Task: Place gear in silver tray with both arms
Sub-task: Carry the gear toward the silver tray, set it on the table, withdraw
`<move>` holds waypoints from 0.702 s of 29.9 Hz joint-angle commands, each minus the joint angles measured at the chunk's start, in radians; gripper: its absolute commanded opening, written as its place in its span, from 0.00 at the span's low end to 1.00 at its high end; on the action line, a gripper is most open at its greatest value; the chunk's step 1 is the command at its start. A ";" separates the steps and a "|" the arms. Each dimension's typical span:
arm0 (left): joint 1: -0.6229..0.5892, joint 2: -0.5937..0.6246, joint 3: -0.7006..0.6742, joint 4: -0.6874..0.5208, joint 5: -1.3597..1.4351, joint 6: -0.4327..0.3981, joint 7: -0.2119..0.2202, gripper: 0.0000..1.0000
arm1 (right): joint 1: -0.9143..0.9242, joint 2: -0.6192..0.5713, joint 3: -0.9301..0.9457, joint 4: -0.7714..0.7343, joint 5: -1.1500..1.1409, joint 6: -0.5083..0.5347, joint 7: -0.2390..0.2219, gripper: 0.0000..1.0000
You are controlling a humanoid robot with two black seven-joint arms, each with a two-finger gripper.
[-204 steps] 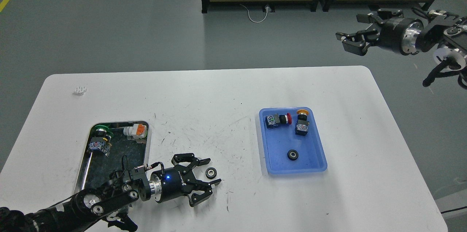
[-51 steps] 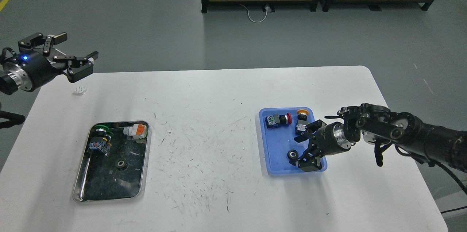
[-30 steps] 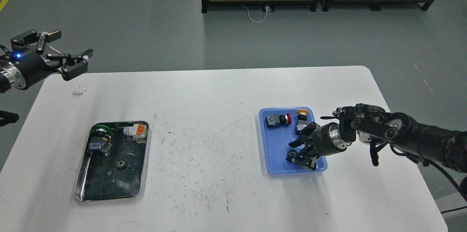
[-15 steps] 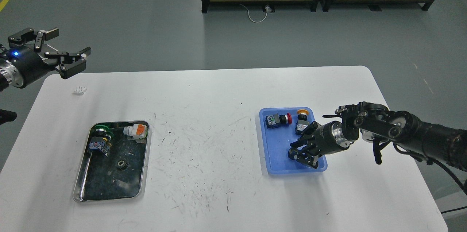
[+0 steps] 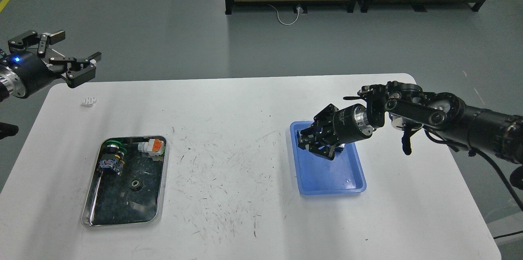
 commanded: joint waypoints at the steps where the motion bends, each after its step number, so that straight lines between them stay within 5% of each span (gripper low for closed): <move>1: 0.001 -0.007 0.000 0.000 0.000 0.011 0.000 0.98 | 0.012 0.086 -0.009 -0.024 0.001 0.000 -0.001 0.26; 21: -0.010 -0.027 -0.001 -0.002 -0.002 0.031 0.023 0.98 | 0.006 0.336 -0.175 -0.111 -0.004 0.000 -0.002 0.29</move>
